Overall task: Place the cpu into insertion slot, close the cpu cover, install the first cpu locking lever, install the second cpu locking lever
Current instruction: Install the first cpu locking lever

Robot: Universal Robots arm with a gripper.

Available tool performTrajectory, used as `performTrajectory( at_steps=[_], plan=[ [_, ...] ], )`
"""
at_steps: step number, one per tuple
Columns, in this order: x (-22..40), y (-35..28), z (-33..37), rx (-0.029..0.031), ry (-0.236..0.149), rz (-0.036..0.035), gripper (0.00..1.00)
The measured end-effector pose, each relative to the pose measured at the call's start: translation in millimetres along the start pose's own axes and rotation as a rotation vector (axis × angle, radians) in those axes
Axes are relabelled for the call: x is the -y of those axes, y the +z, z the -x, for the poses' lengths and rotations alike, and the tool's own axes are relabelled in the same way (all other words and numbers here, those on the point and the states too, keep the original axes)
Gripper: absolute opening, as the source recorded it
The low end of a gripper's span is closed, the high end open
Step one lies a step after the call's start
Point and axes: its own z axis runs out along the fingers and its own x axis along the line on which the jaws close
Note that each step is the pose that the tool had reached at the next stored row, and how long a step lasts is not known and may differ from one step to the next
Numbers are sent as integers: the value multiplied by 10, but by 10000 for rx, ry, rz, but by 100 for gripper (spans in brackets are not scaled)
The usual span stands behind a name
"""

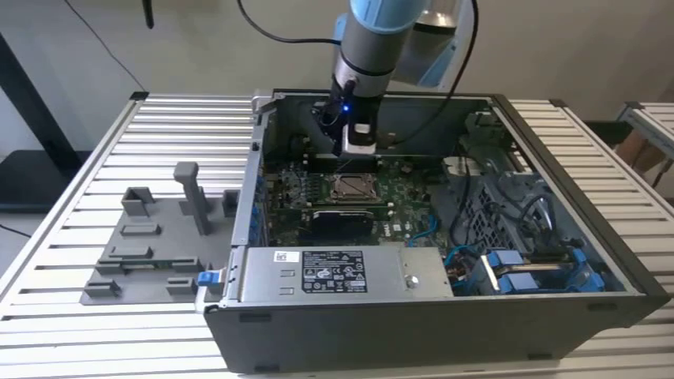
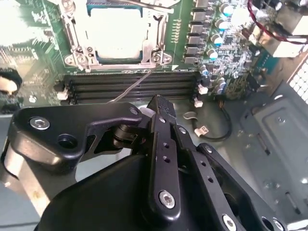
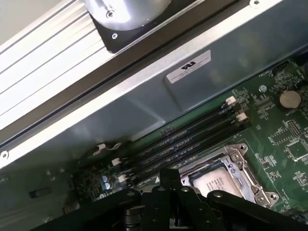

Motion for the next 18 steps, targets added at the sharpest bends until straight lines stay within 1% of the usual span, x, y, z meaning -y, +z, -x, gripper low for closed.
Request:
performTrajectory(
  at_steps=[2, 5, 8, 10, 13, 15, 18],
  plan=[
    [1, 1, 0, -9, -259, 27, 11],
    [2, 5, 1, -44, -615, 115, 11],
    [3, 11, 2, -93, -952, 204, 11],
    [5, 19, 4, -98, -1172, 234, 11],
    [10, 34, 6, -65, -1506, 220, 11],
    [14, 49, 9, -55, -1752, 200, 11],
    [21, 73, 13, -76, -2146, 150, 11]
  ],
)
